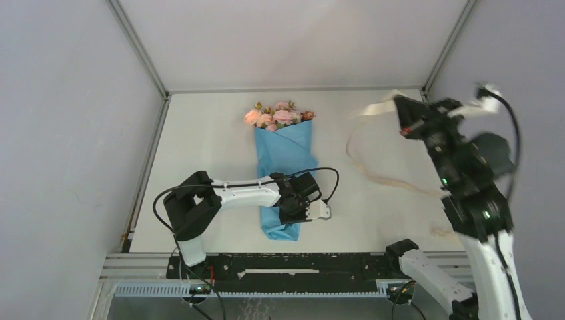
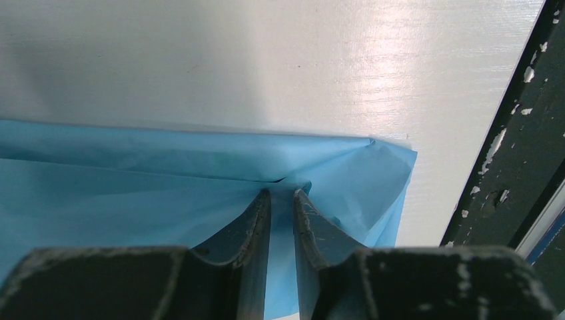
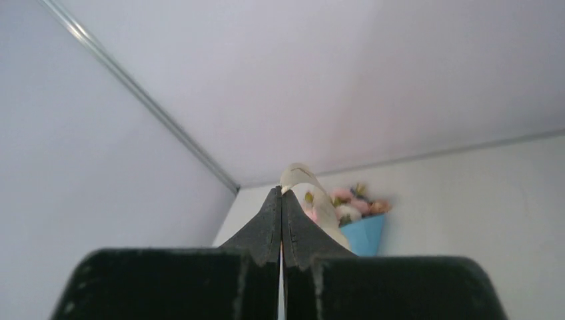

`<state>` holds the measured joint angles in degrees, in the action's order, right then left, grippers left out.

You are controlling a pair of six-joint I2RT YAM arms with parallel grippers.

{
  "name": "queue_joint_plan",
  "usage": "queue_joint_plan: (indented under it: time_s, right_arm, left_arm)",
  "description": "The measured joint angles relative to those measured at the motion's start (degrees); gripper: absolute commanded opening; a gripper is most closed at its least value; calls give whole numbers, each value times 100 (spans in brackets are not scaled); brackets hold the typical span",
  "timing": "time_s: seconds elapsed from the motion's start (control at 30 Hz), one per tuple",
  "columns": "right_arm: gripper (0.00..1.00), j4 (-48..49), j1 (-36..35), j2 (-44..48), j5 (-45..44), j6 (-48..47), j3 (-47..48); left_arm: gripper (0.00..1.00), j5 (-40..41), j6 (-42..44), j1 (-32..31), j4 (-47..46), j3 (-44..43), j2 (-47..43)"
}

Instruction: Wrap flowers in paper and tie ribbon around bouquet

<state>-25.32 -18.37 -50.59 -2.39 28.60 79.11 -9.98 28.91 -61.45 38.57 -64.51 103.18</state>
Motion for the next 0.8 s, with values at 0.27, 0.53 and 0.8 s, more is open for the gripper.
queue_joint_plan:
  time_s: [0.27, 0.53, 0.8]
  right_arm:
    - [0, -444, -55, 1215, -538, 437, -2052]
    - [69, -2068, -452, -11, 365, 807, -4284]
    - [100, -1985, -492, 39, 369, 396, -3213]
  left_arm:
    - [24, 39, 0, -15, 0, 0, 0]
    - [24, 42, 0, -17, 13, -11, 17]
    - [24, 63, 2, -31, 42, -39, 39]
